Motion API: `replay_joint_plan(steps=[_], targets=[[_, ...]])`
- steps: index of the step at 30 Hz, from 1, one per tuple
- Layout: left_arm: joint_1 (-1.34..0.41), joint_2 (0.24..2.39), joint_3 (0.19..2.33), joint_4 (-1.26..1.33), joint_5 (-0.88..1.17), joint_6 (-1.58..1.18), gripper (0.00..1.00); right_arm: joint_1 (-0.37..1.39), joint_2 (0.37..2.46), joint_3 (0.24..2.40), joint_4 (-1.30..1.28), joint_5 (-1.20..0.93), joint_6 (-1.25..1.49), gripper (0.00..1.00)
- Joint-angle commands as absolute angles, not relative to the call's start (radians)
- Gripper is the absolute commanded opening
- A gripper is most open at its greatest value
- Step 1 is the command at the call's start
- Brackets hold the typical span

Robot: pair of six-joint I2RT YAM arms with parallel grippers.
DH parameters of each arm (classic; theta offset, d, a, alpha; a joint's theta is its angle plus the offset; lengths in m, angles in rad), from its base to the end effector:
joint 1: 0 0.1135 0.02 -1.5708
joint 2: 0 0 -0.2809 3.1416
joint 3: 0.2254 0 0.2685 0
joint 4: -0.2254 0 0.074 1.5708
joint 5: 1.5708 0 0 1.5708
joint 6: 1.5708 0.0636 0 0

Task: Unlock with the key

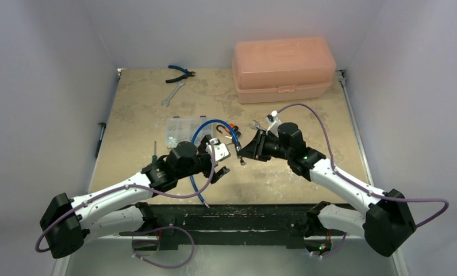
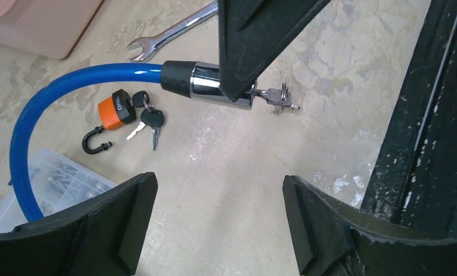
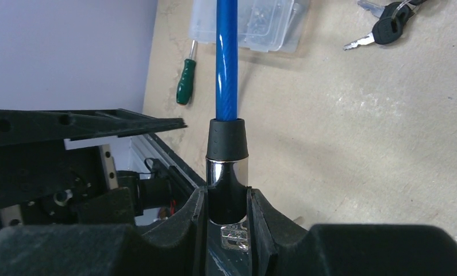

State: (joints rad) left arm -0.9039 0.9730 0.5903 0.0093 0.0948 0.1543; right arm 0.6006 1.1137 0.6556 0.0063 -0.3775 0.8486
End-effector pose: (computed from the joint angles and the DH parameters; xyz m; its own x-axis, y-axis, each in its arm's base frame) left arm 0.1530 -0.2040 0.2535 -0.0943 0.3672 -0.9253 0.8615 0.4960 0.1090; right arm 0.2153 0.1759 0.2455 -0.8376 0.2717 -0.4740 -0.2578 0.5682 0.7814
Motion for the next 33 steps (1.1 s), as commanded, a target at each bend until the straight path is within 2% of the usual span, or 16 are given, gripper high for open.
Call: replay_joint_plan(steps=[1,6,10,16,28,33], targets=[[-0.905,1.027,0.6,0.057,0.148,0.299,0.85,0.6,1.123,0.66,0.081,-0.41,0.862,0.0],[-0.904,1.027,0.568,0.11,0.089,0.264,0.84,0.593,1.111,0.652,0.055,-0.373,0.855,0.0],[-0.904,1.004,0.569,0.093,-0.034,0.222,0.82,0.546,1.045,0.624,0.013,-0.325,0.853,0.0],[-0.904,1.013,0.67,-0.105,-0.303,-0.066,0.83,0.442,0.958,0.596,-0.084,-0.288,0.832,0.0],[-0.904,1.003,0.675,-0.415,-0.595,-0.602,0.83,0.423,0.877,0.575,-0.175,-0.215,0.841,0.0],[-0.902,1.027,0.608,-0.433,-0.622,-0.746,0.8,0.421,0.86,0.569,-0.186,-0.216,0.841,0.0]])
